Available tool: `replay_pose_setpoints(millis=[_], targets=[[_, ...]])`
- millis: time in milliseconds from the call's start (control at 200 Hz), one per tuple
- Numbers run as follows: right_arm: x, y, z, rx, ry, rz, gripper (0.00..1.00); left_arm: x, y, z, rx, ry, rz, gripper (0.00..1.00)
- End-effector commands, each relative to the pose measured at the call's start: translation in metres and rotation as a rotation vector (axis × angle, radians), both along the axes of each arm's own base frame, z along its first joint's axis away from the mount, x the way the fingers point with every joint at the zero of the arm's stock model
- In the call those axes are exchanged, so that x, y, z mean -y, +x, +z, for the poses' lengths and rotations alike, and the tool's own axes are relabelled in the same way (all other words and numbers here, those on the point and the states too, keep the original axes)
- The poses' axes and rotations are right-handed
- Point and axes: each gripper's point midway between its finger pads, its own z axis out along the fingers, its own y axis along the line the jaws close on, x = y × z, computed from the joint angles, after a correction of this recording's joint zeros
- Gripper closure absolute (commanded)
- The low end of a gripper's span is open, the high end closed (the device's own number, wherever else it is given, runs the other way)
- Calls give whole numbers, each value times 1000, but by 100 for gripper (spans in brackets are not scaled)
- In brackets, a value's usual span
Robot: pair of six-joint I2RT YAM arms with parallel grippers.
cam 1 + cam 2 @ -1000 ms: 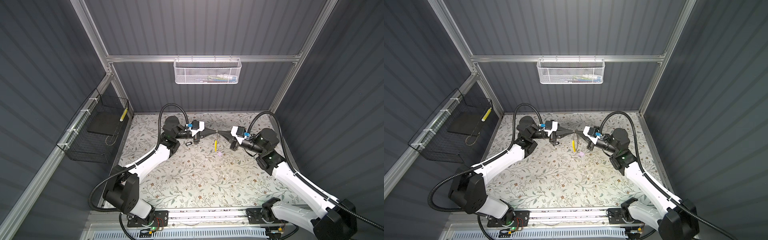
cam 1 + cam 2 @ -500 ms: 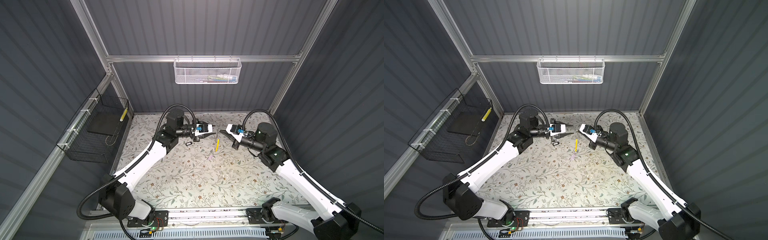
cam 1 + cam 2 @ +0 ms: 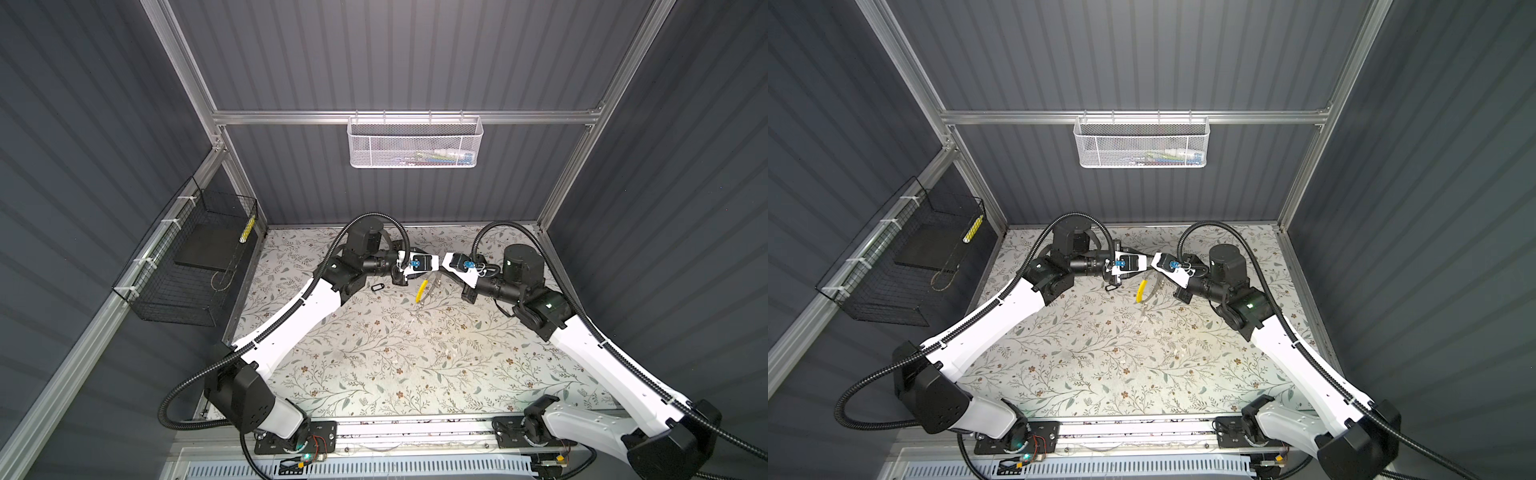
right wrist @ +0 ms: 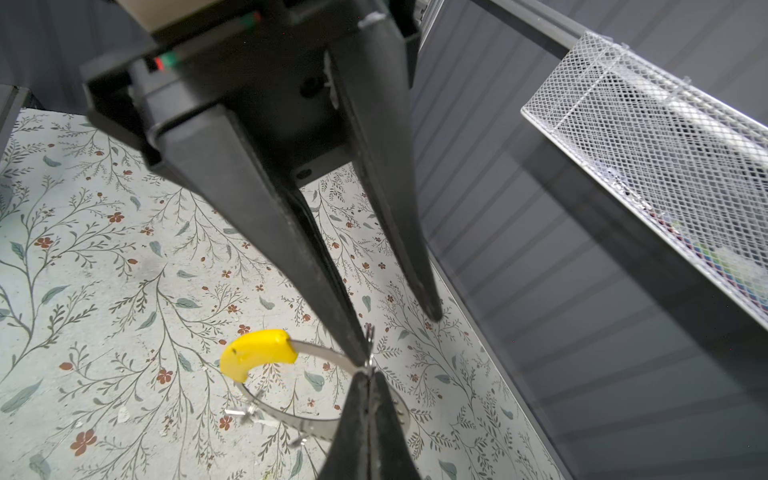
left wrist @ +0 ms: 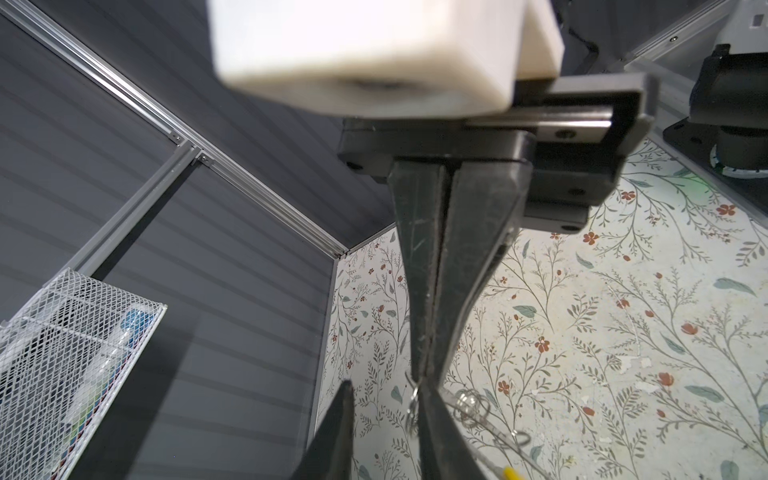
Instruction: Put the keys on the keyring
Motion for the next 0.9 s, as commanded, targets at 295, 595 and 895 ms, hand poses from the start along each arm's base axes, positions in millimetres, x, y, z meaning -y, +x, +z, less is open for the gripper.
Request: replay_pose_setpoints(millis=[295, 595, 895], targets=[[-4, -4, 19, 52, 12, 18, 100, 3, -1, -5, -5, 54, -10, 75], [-7, -7, 23, 84, 20, 43, 100, 2, -1, -12, -5, 82, -13, 83], [-11, -9, 27, 108, 33, 67, 99, 3, -4, -14, -17, 87, -34, 100]])
